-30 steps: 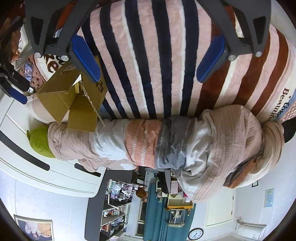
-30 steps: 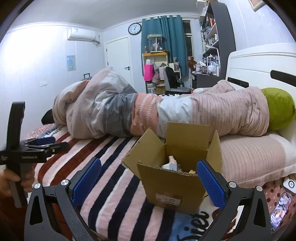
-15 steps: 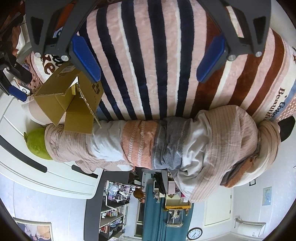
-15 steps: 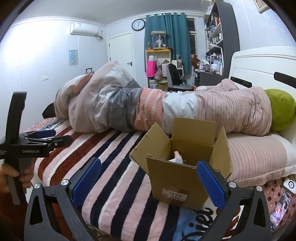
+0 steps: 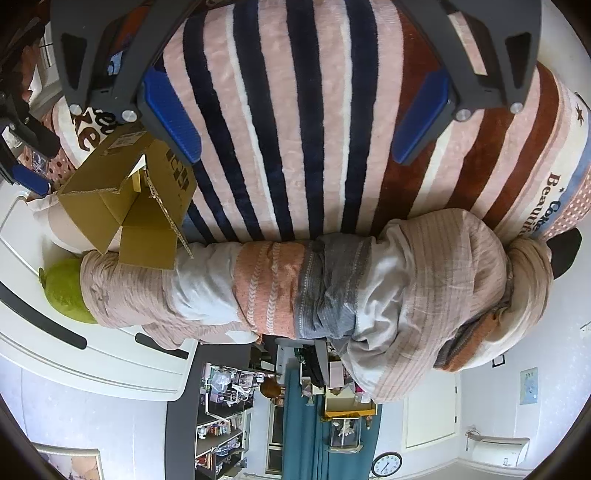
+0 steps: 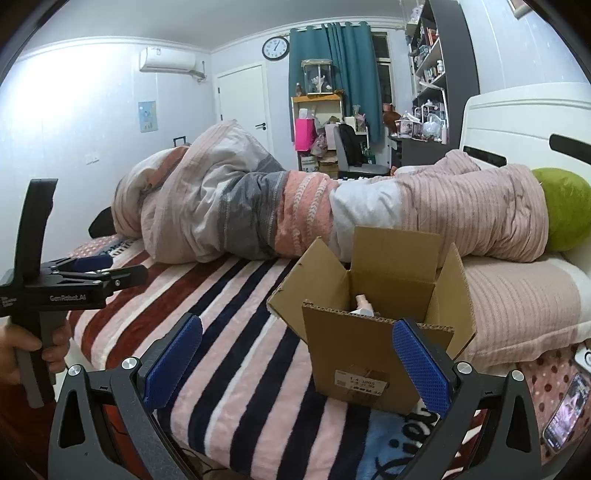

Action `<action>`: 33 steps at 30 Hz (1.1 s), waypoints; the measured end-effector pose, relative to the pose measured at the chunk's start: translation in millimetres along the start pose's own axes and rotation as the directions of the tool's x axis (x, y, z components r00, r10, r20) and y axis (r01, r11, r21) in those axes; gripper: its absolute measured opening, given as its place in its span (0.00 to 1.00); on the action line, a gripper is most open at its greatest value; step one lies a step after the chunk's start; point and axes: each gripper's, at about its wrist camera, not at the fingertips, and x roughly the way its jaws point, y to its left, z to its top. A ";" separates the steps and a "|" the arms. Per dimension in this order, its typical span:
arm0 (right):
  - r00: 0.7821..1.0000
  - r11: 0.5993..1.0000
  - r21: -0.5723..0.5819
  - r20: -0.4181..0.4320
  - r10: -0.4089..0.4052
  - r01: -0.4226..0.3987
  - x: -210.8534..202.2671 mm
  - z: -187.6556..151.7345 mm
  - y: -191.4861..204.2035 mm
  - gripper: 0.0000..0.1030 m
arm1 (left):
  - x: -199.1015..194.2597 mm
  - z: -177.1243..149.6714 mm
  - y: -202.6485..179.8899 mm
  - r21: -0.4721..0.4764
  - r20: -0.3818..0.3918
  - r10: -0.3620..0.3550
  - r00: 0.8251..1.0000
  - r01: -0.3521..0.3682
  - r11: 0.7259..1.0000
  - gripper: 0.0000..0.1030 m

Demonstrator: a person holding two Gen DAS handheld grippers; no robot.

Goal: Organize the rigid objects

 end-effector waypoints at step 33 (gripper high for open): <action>0.998 0.998 0.013 0.007 0.056 -0.056 -3.6 1.3 8.5 1.00 | -5.7 -2.6 -5.1 -0.019 -0.004 -0.011 1.000 0.011 1.000 1.00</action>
